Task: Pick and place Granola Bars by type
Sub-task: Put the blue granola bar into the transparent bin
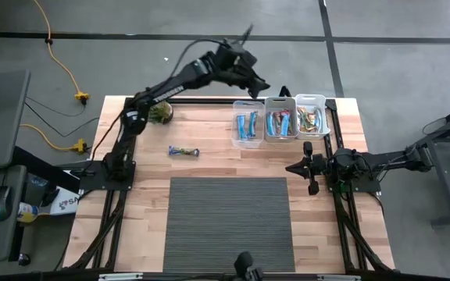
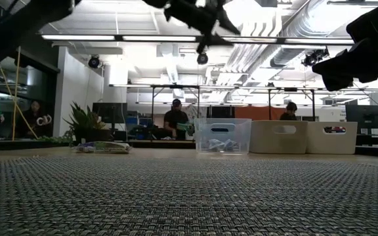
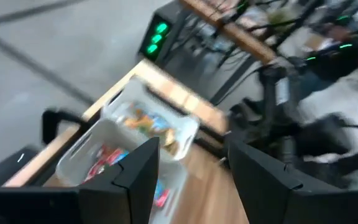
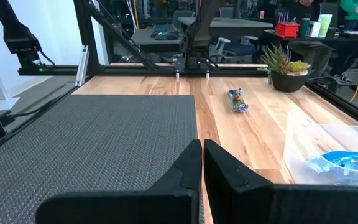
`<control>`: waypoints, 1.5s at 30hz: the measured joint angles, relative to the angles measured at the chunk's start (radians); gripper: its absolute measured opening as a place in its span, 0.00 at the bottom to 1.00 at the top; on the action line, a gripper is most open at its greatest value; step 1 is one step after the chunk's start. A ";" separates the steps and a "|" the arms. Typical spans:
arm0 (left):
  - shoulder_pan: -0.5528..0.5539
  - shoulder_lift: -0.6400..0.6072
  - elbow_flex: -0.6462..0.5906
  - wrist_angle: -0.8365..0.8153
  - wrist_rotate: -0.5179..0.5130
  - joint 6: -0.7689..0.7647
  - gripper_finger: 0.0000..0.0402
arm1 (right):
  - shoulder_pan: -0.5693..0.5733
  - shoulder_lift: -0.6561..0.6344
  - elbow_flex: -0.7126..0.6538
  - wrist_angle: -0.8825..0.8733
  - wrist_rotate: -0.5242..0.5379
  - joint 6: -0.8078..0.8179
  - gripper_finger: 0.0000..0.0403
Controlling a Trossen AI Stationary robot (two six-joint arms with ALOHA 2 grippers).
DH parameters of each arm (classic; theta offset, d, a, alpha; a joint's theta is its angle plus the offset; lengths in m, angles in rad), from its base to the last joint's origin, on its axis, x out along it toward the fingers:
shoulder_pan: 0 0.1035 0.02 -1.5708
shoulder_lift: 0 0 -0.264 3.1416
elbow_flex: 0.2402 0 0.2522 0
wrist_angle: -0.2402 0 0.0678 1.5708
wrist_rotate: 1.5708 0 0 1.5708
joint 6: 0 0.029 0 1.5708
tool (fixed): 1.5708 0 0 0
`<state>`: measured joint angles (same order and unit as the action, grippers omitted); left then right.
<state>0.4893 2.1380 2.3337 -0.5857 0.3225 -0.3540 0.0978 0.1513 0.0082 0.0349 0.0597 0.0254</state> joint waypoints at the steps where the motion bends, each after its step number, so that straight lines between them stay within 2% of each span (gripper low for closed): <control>1: 0.002 -0.015 0.000 0.008 0.022 0.008 0.48 | 0.000 0.000 0.000 0.000 0.000 0.000 0.00; 7: 0.025 -0.121 0.000 -0.037 0.113 0.091 0.48 | 0.000 0.000 0.000 0.000 0.000 0.000 0.00; 12: 0.050 -0.221 0.000 -0.190 0.145 0.229 0.48 | 0.000 0.000 0.000 0.000 0.000 0.000 0.00; 22: 0.075 -0.389 -0.001 -0.532 0.018 0.406 0.48 | 0.000 0.000 0.000 0.000 0.000 0.000 0.00; 26: 0.074 -0.433 -0.001 -0.681 -0.048 0.438 0.48 | 0.000 0.000 0.000 0.000 0.000 0.000 0.00; 31: 0.074 -0.483 -0.001 -0.836 -0.077 0.439 0.48 | 0.000 0.000 0.000 0.000 0.000 0.000 0.00; 39: 0.074 -0.555 -0.001 -0.991 -0.149 0.438 0.47 | 0.000 0.000 0.000 0.000 0.000 0.000 0.00; 45: 0.074 -0.647 -0.063 -0.985 -0.160 0.435 0.47 | 0.000 0.000 0.000 0.000 0.000 0.000 0.00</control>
<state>0.5629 1.4907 2.2709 -1.5707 0.1627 0.0813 0.0978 0.1513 0.0085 0.0349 0.0597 0.0254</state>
